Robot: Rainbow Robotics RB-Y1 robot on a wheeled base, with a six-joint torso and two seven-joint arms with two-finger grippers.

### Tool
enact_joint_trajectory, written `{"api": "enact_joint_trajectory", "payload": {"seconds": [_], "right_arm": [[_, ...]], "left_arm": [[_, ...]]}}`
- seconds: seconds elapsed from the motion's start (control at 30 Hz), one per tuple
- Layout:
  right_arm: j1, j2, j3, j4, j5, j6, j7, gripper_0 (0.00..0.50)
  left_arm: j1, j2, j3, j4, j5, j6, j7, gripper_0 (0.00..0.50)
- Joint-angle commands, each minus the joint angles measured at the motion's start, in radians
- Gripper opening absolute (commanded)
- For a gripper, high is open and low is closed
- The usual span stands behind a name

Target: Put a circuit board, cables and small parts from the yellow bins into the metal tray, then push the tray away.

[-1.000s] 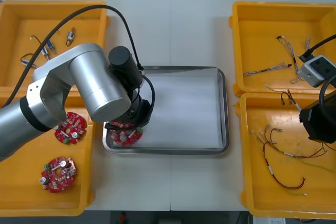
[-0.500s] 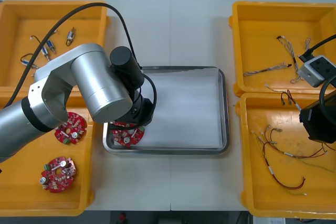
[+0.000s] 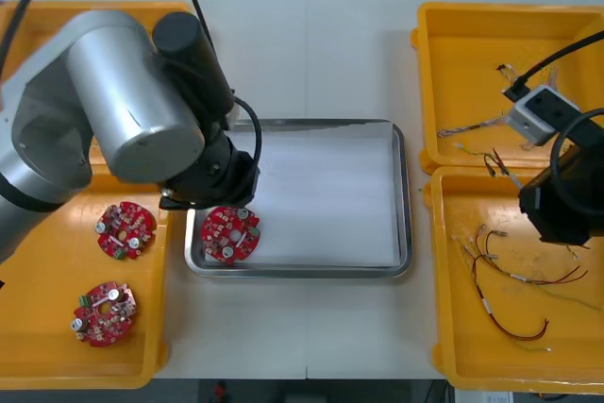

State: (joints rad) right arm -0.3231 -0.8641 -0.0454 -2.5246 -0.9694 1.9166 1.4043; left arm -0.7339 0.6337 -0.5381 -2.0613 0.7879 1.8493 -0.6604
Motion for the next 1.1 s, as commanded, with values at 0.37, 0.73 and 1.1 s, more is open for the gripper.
{"api": "enact_joint_trajectory", "payload": {"seconds": [0.37,0.73,1.1], "right_arm": [[-0.422,0.135,0.398,0.162,0.081,0.003,0.012,0.0],[-0.484,0.278,0.59,0.237,0.241,0.003,0.073,0.0],[-0.484,0.344,0.739,0.356,0.37,-0.048,0.288,0.0]], "left_arm": [[-0.147,0.196,0.251,0.099,0.185,0.071,0.004,0.5],[-0.217,0.256,0.339,0.398,0.116,0.071,-0.038,0.5],[-0.216,0.285,0.46,0.693,0.03,-0.042,-0.211,0.5]]}}
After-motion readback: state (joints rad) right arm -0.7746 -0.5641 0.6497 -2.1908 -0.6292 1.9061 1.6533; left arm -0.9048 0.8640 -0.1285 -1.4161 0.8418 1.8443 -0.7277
